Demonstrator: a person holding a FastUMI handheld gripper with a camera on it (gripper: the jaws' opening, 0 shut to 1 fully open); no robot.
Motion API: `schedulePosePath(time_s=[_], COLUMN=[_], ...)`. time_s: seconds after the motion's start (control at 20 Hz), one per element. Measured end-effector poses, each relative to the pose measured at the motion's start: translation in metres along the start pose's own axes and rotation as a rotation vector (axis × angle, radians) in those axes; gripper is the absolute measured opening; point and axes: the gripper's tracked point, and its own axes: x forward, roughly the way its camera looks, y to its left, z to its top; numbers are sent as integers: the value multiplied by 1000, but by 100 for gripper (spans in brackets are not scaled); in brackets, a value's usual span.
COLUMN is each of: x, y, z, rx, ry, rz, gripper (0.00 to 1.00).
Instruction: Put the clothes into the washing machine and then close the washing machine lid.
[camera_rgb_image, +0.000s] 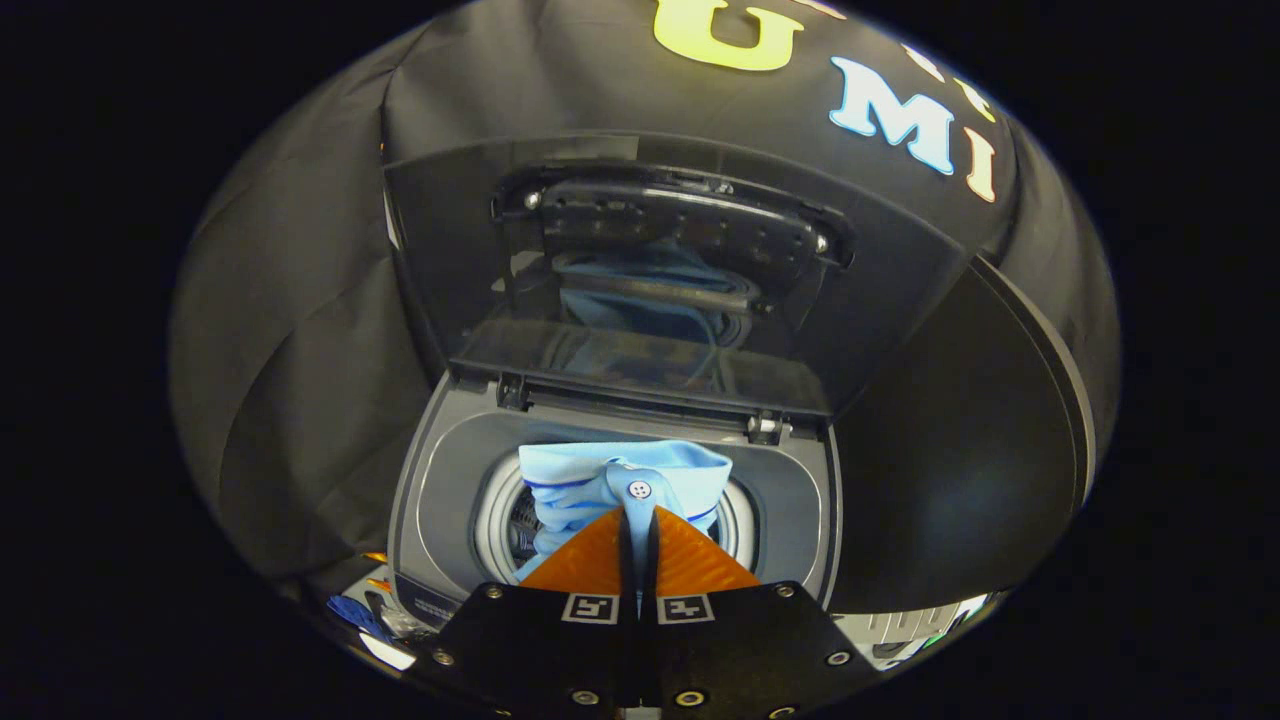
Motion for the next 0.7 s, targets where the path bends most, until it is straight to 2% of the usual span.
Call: schedulePosePath(time_s=[0.35,0.7], x=[16,27], y=[7,8], z=[-87,-103], rx=[-28,12], ry=[102,129], rz=[31,44], gripper=[0,0])
